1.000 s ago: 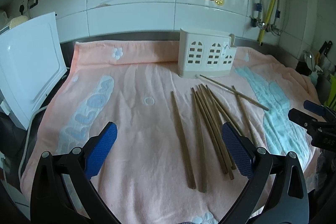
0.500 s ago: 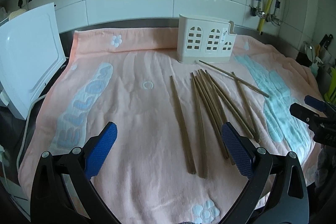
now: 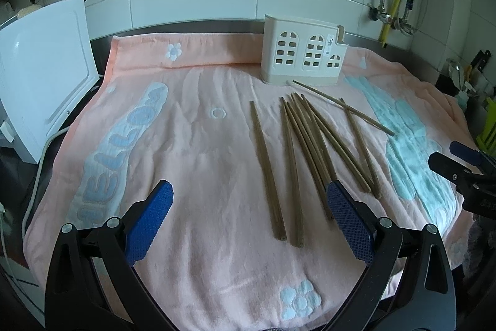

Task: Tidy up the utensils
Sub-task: 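Lower the left tool onto one chopstick while the right tool lowers onto another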

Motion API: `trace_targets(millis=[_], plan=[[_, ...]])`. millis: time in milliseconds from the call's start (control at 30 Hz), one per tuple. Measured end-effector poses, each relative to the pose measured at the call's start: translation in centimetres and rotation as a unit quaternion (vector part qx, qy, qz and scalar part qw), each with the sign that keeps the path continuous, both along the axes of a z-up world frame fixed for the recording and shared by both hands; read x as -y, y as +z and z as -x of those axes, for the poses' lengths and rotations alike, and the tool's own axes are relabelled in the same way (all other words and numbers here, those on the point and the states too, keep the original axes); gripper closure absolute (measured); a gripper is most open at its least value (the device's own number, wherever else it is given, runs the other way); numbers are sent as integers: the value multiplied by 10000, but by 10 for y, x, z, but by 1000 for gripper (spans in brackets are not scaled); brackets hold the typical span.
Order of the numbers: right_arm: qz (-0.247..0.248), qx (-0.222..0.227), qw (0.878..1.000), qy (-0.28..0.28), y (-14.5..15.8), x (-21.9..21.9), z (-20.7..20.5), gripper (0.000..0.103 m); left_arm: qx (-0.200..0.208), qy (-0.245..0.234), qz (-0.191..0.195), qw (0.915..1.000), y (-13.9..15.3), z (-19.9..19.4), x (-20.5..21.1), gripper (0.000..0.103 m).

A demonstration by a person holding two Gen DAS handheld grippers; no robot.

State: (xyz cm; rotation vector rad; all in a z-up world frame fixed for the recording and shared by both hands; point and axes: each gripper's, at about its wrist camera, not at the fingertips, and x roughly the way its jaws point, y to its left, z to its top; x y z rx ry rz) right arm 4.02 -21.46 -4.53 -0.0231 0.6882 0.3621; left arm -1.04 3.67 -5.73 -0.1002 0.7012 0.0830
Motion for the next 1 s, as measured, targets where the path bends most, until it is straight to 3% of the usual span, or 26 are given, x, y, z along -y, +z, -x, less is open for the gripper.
trace_targets(millis=[500,900,1000], plan=[[22,-92,9999,-72,-11,11,-7,7,-141,50,56,9999,-11,-2,-3,7],[11,-196,9998,-74,-18,13,-23,8,-320,22,154,9994,-20,-14,-9,18],[37,-241,9997,-80,-22,10,-26,13,-376,6,185,9991,-23,-18,-10,22]])
